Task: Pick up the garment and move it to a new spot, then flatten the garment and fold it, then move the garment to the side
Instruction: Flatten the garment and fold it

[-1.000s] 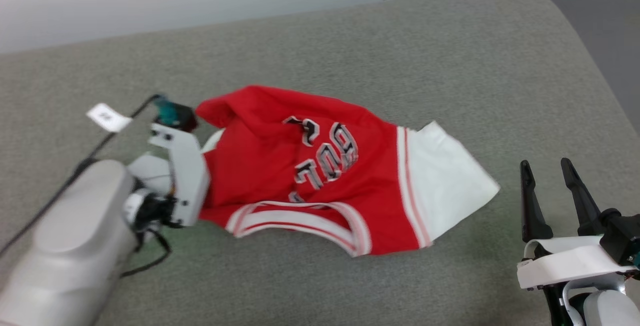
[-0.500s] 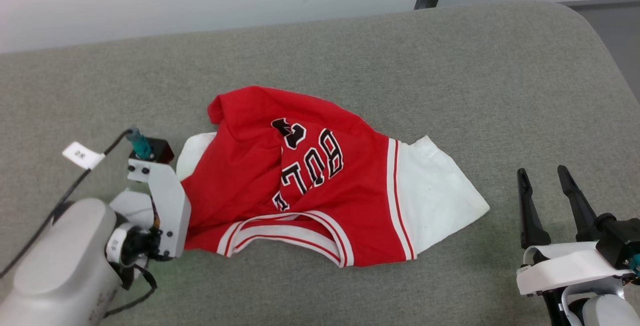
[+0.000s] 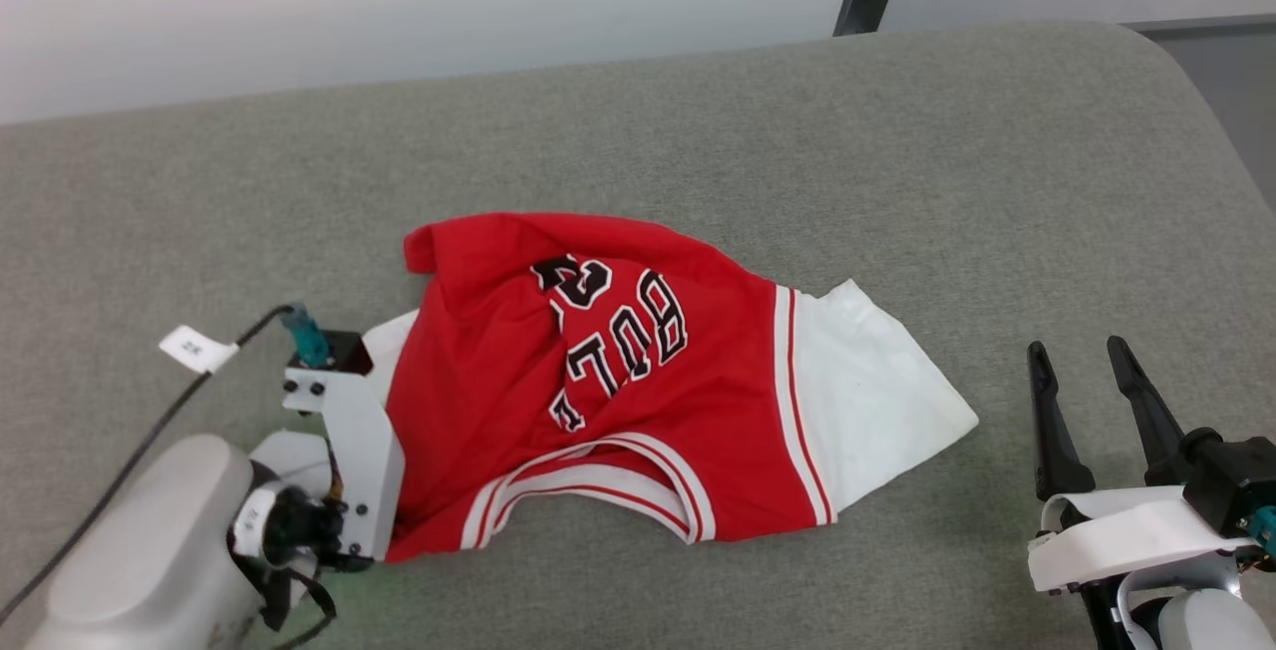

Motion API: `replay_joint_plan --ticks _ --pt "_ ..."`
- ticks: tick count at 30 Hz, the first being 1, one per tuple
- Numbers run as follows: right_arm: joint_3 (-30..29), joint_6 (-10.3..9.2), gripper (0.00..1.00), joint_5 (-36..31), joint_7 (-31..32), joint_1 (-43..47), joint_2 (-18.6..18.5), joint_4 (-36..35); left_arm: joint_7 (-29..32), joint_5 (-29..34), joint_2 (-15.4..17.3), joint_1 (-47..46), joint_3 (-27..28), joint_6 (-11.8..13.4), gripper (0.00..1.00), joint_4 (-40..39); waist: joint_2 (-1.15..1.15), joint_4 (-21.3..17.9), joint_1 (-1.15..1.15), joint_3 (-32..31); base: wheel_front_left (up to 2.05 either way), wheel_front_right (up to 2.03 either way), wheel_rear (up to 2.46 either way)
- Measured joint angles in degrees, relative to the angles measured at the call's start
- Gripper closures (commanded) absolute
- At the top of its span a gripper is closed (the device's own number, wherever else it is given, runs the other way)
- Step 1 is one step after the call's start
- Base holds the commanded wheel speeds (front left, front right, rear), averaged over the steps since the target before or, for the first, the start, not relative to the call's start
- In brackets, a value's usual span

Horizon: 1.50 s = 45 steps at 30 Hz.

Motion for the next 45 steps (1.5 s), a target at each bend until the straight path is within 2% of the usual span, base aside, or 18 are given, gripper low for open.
replay_joint_plan --ticks 7,9,10,14,15,17,23,30,32,37,45 --pt "-0.03 0.00 0.00 0.00 0.00 -0.19 -0.12 0.34 -0.87 0.00 -0.21 1.36 -0.15 0.40 0.99 -2.36 0.00 0.99 0.00 -0.40 0.00 0.00 0.00" --pt "0.22 0.00 0.00 -0.02 0.00 -0.19 -0.16 0.48 -1.46 0.10 -0.20 1.49 -0.18 0.48 0.69 -2.70 0.00 1.29 0.00 -0.69 0.00 0.00 0.00" --pt "0.21 0.00 0.00 -0.11 0.00 -0.19 -0.16 0.55 -1.86 0.42 -0.09 1.53 -0.25 0.47 0.47 -2.86 0.00 1.44 0.00 -0.88 0.00 0.00 0.00" --pt "0.20 0.00 0.00 -0.38 0.00 0.14 -0.35 0.73 -3.70 0.71 -0.37 1.83 -0.03 0.62 0.16 -3.46 0.00 2.20 0.00 -1.94 0.00 0.00 0.00" --pt "0.24 0.00 0.00 -0.41 0.00 0.41 -0.53 0.76 -4.44 0.60 -0.41 1.99 0.01 0.23 0.17 -3.64 0.00 2.45 0.00 -2.26 0.00 0.00 0.00" --pt "0.23 0.00 0.00 -0.33 0.00 0.81 -0.98 0.86 -5.78 0.62 -0.34 2.25 0.16 -0.49 0.08 -3.65 0.00 2.94 0.00 -2.96 0.00 0.00 0.00" --pt "0.10 0.00 0.00 -0.43 0.00 2.81 -1.38 -0.02 -10.92 0.15 0.02 2.77 1.74 -3.14 0.00 -4.15 0.00 4.66 0.00 -5.28 0.00 0.00 0.00" --pt "-0.47 0.00 0.00 -0.57 0.00 4.94 -2.12 -1.15 -19.22 2.23 0.49 2.87 1.94 -7.17 0.00 -4.44 0.00 7.34 0.00 -7.41 0.00 0.00 0.00" --pt "-0.34 0.00 0.00 -0.56 0.00 5.10 -2.19 -1.37 -20.71 2.67 0.40 2.32 1.92 -7.28 0.00 -3.24 0.00 7.96 0.00 -7.83 0.00 0.00 0.00" --pt "0.19 0.00 0.00 -0.46 0.00 5.21 -2.50 -1.72 -21.32 2.61 -1.30 0.42 1.02 -8.29 0.00 -1.26 0.00 8.54 0.00 -7.91 0.00 0.00 0.00" --pt "0.71 0.00 0.00 -0.02 0.00 4.74 -2.53 -1.53 -21.20 2.79 -2.58 -2.77 -0.53 -9.04 0.03 2.29 0.00 6.77 0.00 -6.86 0.00 0.00 0.00"
